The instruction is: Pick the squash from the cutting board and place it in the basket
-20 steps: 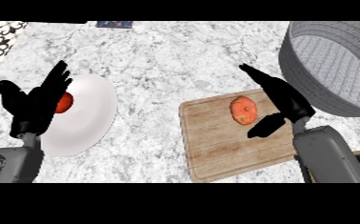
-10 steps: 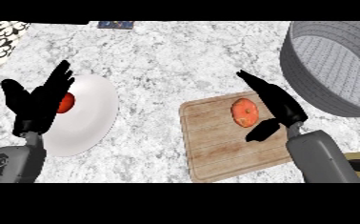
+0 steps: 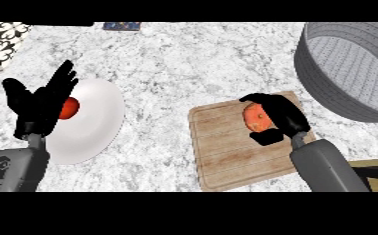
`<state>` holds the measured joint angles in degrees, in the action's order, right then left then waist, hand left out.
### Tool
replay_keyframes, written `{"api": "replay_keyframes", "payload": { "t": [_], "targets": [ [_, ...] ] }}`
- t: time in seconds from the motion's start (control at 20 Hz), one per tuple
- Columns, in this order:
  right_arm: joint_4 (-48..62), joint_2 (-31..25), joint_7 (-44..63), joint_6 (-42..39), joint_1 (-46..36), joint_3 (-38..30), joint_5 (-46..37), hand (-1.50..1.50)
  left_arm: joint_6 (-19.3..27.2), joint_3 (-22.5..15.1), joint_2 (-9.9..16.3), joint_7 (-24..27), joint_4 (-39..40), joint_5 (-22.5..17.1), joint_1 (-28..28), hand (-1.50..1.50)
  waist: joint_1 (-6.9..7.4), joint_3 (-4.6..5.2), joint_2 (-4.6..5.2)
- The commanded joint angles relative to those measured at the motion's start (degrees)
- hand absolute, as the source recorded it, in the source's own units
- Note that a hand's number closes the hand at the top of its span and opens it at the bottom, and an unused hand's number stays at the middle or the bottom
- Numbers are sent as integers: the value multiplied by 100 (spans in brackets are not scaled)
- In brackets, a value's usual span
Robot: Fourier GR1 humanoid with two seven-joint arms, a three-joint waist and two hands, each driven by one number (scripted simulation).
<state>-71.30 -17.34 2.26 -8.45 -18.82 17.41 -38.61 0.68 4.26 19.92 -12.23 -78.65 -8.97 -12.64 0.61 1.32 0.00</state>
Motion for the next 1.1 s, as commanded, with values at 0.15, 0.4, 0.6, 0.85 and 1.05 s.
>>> {"api": "replay_keyframes", "payload": {
  "t": [0.15,0.4,0.6,0.85,1.05],
  "targets": [
    [459,253,-159,162,-162,5,-326,150,-106,2,-124,261,-17,123,265,0,-29,-132,1],
    [-295,-457,-1527,219,1171,543,-363,150,-118,165,-57,224,59,49,213,0,-201,-131,-39],
    [-741,-1144,-2874,-23,1942,1196,-648,150,17,319,81,34,25,48,290,0,-540,-133,-165],
    [-1500,-2052,-3606,450,2738,1278,-940,150,35,360,115,-36,-6,36,227,0,-625,-135,-99],
    [-1867,-2453,-4062,553,3491,1119,-586,150,55,411,26,50,-111,-38,469,0,-629,-138,-93]
  ]
}}
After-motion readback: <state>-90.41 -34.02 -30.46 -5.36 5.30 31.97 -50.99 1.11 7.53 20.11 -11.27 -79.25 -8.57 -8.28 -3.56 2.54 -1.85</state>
